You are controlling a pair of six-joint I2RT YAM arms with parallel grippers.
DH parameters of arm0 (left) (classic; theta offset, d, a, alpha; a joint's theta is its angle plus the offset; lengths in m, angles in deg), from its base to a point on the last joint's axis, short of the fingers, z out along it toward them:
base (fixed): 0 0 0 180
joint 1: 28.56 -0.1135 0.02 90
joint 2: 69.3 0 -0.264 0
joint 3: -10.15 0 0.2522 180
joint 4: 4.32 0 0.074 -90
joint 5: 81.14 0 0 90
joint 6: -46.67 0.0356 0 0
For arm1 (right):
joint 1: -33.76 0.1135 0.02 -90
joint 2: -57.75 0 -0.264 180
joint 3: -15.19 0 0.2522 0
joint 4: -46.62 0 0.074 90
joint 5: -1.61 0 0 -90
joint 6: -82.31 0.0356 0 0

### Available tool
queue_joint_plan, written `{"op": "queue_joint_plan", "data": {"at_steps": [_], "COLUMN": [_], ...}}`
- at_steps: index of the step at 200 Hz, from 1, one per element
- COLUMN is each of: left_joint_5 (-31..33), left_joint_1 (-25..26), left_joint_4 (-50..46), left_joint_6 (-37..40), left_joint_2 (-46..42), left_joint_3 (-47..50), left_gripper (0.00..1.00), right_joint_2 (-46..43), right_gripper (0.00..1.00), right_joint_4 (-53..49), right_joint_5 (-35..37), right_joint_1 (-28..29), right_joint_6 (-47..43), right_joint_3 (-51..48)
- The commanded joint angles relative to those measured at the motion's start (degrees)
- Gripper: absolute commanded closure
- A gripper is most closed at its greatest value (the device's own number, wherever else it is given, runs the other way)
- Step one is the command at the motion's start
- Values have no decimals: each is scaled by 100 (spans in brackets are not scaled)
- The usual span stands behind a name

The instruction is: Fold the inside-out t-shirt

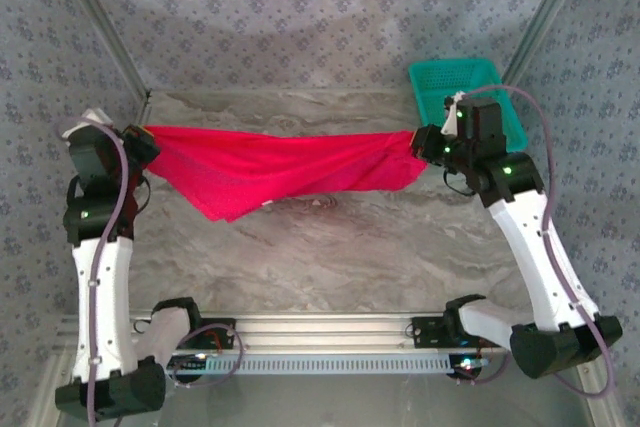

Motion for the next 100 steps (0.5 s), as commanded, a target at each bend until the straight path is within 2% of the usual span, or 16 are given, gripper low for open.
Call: {"op": "queue_joint_plan", "data": {"at_steps": [1, 22, 39, 57, 80, 84, 93, 100], "left_joint_5": [-76, -668, -975, -843, -409, -374, -359, -317], "left_joint_1": [-43, -22, 101, 311, 409, 405, 414, 429], "left_joint_4": [-169, 90, 208, 168, 159, 174, 121, 77], "left_joint_6": [8, -106, -39, 195, 291, 293, 317, 354], "left_joint_2": [-72, 352, 1173, 2359, 3796, 3976, 4286, 4412], "left_joint_3": [-261, 93, 359, 322, -75, -145, -347, -452], "left_gripper": [100, 100, 100, 100, 100, 97, 82, 79], "right_joint_2": [-191, 59, 551, 1495, 3134, 3483, 4043, 4395], "right_gripper": [100, 100, 100, 100, 100, 100, 100, 100], "right_joint_4": [-28, 280, 652, 1001, 834, 604, 313, 117], "right_joint_5": [-325, -303, -194, 125, 200, 208, 224, 248], "right_joint_1": [-45, -52, -76, -133, -210, -213, -220, -215], "right_joint_6": [159, 195, 154, 12, -255, -264, -294, -326], "right_joint_3": [181, -67, -305, -272, 534, 808, 1254, 1604]}}
